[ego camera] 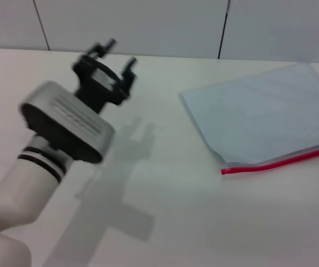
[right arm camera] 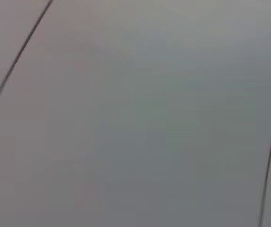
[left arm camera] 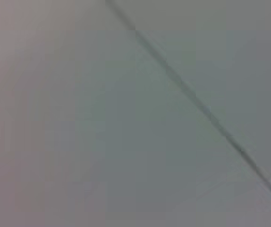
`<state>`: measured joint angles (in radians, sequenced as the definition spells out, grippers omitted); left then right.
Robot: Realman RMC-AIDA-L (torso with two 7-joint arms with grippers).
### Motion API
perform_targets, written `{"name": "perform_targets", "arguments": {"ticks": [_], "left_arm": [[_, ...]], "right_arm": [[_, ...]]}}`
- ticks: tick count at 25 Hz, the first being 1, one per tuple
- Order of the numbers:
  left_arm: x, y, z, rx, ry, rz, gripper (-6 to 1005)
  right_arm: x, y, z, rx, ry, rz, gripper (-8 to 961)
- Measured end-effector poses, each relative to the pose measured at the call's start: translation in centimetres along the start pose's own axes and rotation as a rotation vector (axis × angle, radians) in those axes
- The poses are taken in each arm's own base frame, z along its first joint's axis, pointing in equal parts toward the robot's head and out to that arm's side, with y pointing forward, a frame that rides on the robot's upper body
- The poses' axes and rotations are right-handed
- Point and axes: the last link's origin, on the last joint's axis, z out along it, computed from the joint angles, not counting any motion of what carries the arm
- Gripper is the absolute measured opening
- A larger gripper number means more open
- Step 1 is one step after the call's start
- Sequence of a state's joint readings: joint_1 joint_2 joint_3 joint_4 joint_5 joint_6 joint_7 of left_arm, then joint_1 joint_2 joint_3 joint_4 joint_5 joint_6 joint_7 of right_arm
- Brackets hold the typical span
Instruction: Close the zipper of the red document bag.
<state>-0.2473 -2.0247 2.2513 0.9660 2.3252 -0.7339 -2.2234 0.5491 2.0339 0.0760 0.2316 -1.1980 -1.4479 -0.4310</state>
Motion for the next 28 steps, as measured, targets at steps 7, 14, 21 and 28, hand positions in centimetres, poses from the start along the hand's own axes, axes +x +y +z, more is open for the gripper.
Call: {"name": "perform_targets", "arguments": {"ticks": [7, 14, 21, 28], "left_arm": [[-1.7, -3.2, -1.1, 0.173, 0.094, -0.270, 490], [-3.2, -4.8, -2.0, 0.224, 0.175, -0.425, 488], [-3.2, -4.9, -2.0, 0.224, 0.188, -0.433, 487], [-3.1, -4.8, -1.9, 0.218, 0.193, -0.427, 486]], "right_arm": [[-0.4, 0.1, -0.7, -0.160, -0.060, 0.400, 831], [-0.8, 0.2, -0.5, -0.221, -0.072, 0.491, 857], [-0.9, 0.5, -0.4, -0.232, -0.071, 0.489, 858], [-0.8, 0.2, -0.2, -0.223, -0.073, 0.470, 854]]}}
